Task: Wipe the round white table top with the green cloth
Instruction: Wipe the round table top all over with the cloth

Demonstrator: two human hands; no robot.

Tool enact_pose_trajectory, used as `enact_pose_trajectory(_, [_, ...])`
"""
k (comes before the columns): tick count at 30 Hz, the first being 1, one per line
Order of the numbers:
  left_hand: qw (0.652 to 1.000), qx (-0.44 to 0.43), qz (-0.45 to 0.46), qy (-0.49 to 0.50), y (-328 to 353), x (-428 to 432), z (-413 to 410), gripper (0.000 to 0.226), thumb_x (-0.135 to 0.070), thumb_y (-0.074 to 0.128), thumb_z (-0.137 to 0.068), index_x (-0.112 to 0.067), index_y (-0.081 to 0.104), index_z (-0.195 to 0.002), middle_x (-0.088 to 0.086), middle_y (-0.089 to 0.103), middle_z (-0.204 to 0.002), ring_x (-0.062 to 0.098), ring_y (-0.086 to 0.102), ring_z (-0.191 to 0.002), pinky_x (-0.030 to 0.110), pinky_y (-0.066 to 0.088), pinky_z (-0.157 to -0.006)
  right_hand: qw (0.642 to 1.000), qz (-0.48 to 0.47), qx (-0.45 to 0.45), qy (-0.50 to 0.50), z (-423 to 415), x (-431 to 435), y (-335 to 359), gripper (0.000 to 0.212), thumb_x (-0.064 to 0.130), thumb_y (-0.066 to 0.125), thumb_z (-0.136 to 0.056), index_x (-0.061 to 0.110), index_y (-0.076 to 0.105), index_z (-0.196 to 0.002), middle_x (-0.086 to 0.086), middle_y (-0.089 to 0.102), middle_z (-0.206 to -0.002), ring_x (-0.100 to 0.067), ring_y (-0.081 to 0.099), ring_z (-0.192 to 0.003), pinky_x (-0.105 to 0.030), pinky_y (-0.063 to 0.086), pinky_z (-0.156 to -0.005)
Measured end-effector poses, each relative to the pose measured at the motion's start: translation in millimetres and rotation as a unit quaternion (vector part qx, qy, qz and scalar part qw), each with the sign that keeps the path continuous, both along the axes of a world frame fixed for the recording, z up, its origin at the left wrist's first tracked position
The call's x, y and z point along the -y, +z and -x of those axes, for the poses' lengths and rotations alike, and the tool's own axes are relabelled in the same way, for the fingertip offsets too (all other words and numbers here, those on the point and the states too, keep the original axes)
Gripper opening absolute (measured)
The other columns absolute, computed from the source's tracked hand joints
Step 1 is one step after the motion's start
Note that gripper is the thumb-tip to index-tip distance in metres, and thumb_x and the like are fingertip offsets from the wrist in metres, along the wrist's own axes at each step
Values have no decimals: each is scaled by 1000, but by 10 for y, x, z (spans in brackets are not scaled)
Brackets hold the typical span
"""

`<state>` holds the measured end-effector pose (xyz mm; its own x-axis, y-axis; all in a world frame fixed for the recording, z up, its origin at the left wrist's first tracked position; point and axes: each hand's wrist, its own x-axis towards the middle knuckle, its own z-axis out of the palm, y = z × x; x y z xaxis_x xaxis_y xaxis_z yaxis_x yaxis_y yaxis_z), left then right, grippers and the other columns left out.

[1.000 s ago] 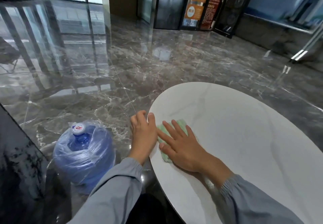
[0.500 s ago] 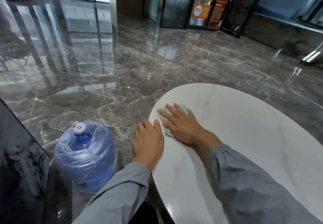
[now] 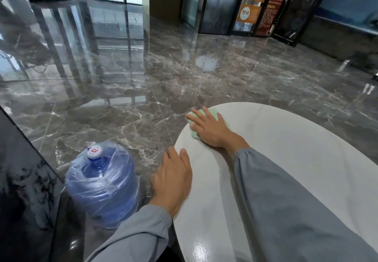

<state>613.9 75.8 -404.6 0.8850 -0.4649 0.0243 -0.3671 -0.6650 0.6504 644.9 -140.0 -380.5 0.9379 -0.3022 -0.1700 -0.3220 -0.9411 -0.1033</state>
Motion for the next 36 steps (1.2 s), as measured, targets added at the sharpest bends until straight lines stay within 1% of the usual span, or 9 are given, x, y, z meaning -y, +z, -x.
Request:
enact_pose_trajectory(8, [1000,10,24,6,38,-30,18,51,-58,16,-106,-16,45,-114,14,62,-119,41,63,-109,50,49,-89,997,-26,12,65,632,-562,-2,53,57,10,-109,52,1,-161,19,-8,-172,-13,-17,-158,-52,-14,-122])
enact_pose_trajectory(12, [990,125,-29,-51,0,8,46,61,-53,19,-98,-8,54,-121,19,59,-108,42,63,-95,50,52,-74,999,-27,19,16,1086,-578,-3,54,59,12,-108,52,3,-161,19,-6,-172,-10,-14,-158,-49,-11,-124])
enact_pose_trajectory(14, [980,170,-56,-83,19,49,35,57,-47,29,-98,-8,59,-126,21,58,-119,41,61,-104,52,52,-78,999,-31,18,-22,1305,-523,11,54,58,13,-109,51,2,-162,19,-6,-172,-10,-14,-158,-49,-10,-125])
enact_pose_trajectory(16, [959,236,-67,-144,21,76,34,48,-43,36,-98,-10,65,-118,19,59,-130,38,60,-116,53,50,-82,998,-33,15,-57,1519,-443,6,55,57,14,-108,51,1,-162,18,-6,-172,-10,-14,-158,-51,-9,-125])
enact_pose_trajectory(19, [924,294,-69,-233,1,129,16,42,-43,33,-99,-19,67,-106,4,62,-123,29,63,-113,48,43,-86,992,-38,9,-120,1866,-247,9,54,56,15,-108,52,1,-161,18,-5,-172,-12,-11,-159,-53,-6,-125])
enact_pose_trajectory(24, [940,247,-35,-233,11,140,-53,44,-52,31,-96,-30,67,-111,-12,62,-116,16,58,-114,39,25,-93,974,-28,2,-224,2430,260,4,56,55,15,-108,48,3,-163,16,-5,-173,-15,-9,-159,-55,-5,-125])
enact_pose_trajectory(28, [947,235,2,-218,-33,112,-64,37,-59,40,-93,-37,64,-110,-21,60,-117,9,57,-119,50,30,-104,958,-25,-2,-286,2551,729,-11,57,55,18,-109,47,5,-163,16,-4,-173,-16,-8,-159,-55,-4,-124])
enact_pose_trajectory(33, [952,211,-25,-222,-20,99,-55,39,-63,37,-94,-40,60,-116,-23,55,-125,7,49,-125,53,27,-110,951,-33,-3,-308,2091,1103,-5,56,55,17,-108,49,4,-162,15,-6,-173,-19,-11,-159,-59,-7,-123])
enact_pose_trajectory(36, [959,186,-14,-215,-32,98,-83,40,-61,35,-95,-41,58,-120,-24,52,-130,5,43,-130,48,29,-107,962,-38,-2,-271,1495,1134,15,56,53,17,-108,48,3,-162,13,-8,-173,-22,-13,-159,-62,-9,-122])
